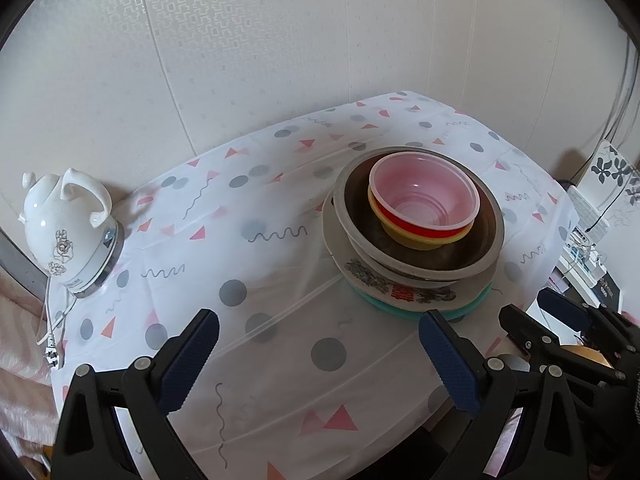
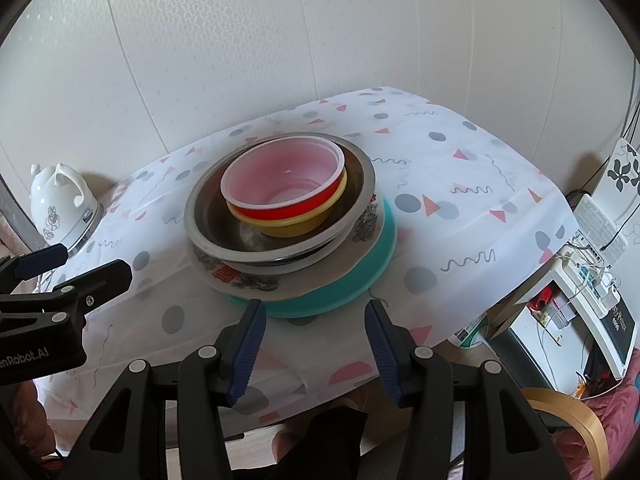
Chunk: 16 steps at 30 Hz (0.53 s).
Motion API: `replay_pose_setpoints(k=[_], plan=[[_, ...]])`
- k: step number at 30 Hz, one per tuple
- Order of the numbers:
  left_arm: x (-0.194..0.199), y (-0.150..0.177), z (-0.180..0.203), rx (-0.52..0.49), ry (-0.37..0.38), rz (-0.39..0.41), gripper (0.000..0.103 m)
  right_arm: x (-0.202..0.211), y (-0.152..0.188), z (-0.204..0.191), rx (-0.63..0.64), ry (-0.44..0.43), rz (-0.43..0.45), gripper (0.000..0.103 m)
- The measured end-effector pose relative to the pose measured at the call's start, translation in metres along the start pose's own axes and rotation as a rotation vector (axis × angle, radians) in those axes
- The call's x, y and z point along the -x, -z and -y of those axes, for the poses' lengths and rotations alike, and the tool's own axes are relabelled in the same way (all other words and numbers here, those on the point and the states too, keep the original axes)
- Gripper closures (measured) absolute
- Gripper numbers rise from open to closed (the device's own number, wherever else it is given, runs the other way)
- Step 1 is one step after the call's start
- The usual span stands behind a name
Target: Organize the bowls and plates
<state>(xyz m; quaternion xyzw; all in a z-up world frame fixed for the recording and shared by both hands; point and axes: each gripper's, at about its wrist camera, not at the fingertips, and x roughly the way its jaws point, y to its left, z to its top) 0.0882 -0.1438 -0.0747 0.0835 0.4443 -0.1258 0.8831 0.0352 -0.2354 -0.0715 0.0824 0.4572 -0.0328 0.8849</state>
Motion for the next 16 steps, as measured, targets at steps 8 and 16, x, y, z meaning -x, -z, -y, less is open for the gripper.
replay_pose_setpoints(k=[8,16], plan=[[-0.0034,0.0000,-0.0005,0.006,0.012,-0.015,0.002,-0.0015,-0.0001,-0.0003,0.000,0.003,-0.004,0.051],[-0.0054,-0.0002,-0.0014,0.007,0.031,-0.020,0.002,-0.0041,-0.0013,0.0010,0.001,0.004,-0.010,0.051]])
